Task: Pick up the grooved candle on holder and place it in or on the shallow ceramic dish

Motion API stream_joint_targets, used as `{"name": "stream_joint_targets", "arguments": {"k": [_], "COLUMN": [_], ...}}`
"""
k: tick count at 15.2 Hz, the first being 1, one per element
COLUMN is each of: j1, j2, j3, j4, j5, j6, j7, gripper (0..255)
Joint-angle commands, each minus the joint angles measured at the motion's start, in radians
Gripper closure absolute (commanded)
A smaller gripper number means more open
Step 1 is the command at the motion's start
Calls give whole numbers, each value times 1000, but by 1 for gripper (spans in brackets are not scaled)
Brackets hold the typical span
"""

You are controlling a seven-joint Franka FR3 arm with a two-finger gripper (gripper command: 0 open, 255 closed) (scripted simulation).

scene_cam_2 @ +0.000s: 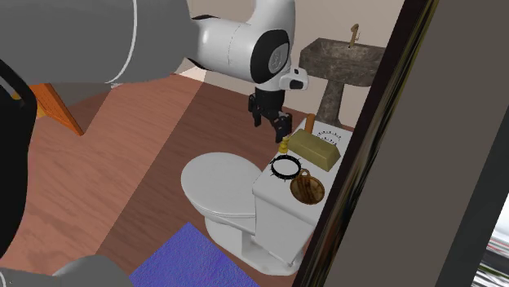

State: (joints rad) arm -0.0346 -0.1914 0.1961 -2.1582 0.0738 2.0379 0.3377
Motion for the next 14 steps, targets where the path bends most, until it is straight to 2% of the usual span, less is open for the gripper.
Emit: {"name": "stream_joint_targets", "arguments": {"k": [1,7,12,14], "j1": [-1,14,44,49], "j2": [88,331,539,569], "j3": [13,27,17,14], "j4": [55,245,447,467], "j5": [-21,-94,-152,-159], "j6": [31,73,69,77], "j7": [35,136,207,214], "gripper": [0,0,0,0]}}
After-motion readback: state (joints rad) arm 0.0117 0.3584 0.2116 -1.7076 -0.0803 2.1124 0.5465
